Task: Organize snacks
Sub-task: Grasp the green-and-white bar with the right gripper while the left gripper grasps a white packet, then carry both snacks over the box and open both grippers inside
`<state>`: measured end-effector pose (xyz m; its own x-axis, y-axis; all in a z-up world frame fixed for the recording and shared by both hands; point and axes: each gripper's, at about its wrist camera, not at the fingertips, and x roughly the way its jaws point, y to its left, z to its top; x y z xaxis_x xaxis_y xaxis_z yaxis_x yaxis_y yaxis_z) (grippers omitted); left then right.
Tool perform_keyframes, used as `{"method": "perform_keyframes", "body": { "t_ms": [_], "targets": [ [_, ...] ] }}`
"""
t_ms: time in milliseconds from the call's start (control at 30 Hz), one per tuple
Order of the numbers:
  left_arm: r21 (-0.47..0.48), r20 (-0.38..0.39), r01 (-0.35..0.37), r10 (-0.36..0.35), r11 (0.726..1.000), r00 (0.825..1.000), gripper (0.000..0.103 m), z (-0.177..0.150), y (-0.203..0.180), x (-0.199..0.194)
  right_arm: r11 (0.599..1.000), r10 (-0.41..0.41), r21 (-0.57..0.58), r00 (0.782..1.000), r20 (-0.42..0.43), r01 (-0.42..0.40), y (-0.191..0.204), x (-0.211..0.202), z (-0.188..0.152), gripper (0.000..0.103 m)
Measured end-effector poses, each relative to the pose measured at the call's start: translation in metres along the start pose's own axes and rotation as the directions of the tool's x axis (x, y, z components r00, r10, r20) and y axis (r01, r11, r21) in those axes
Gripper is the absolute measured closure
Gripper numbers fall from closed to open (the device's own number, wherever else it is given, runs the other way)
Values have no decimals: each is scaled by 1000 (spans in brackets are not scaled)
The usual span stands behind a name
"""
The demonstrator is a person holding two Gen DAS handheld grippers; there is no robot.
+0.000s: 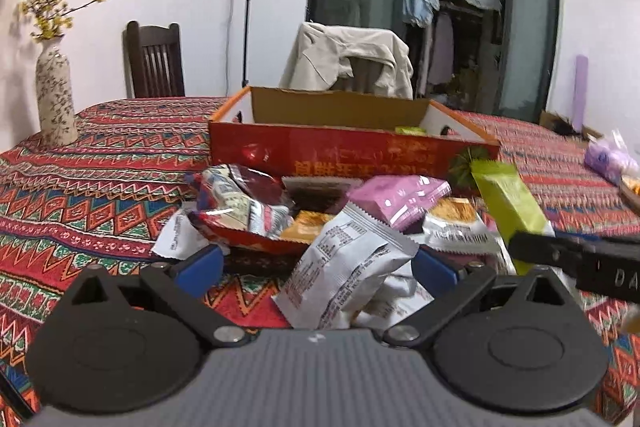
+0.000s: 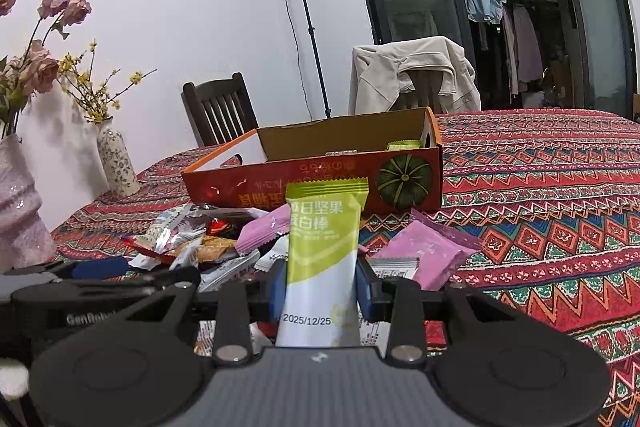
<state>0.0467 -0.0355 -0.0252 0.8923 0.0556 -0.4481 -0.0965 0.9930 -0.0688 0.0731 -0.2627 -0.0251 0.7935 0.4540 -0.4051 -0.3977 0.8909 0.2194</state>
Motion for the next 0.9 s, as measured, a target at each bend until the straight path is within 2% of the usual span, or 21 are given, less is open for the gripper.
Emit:
{"method": "perform_keyframes", "body": {
  "t_ms": [100,167,300,333,567,900],
  "targets": [
    [-10,6,-20,20,1000,1000,10,1,3,1,1000,5,2,1000,-1,-5,0,1,-1,68],
    [-30,-11,-14,14,999,1000,24,1,6,3,1000,7,3,1000,-2,-7,-1,2,-2,68],
    [-61,-39,4,-7,998,999,40,-1,13,7,1000,8,0,1000,-2,-8,0,2,-3,68],
    [-66,-42,12,-14,998,999,48,-1,14,8,1000,8,-1,1000,-2,-8,0,1,-3,68],
    [-68,-36,39,-42,997,998,58,-5,19,2,1000,1,-7,1000,-5,-1,2,2,-4,68],
    [-72,-3,75,-76,995,997,58,-1,25,-12,1000,-4,-24,1000,5,5,9,-2,-3,68]
  ]
}}
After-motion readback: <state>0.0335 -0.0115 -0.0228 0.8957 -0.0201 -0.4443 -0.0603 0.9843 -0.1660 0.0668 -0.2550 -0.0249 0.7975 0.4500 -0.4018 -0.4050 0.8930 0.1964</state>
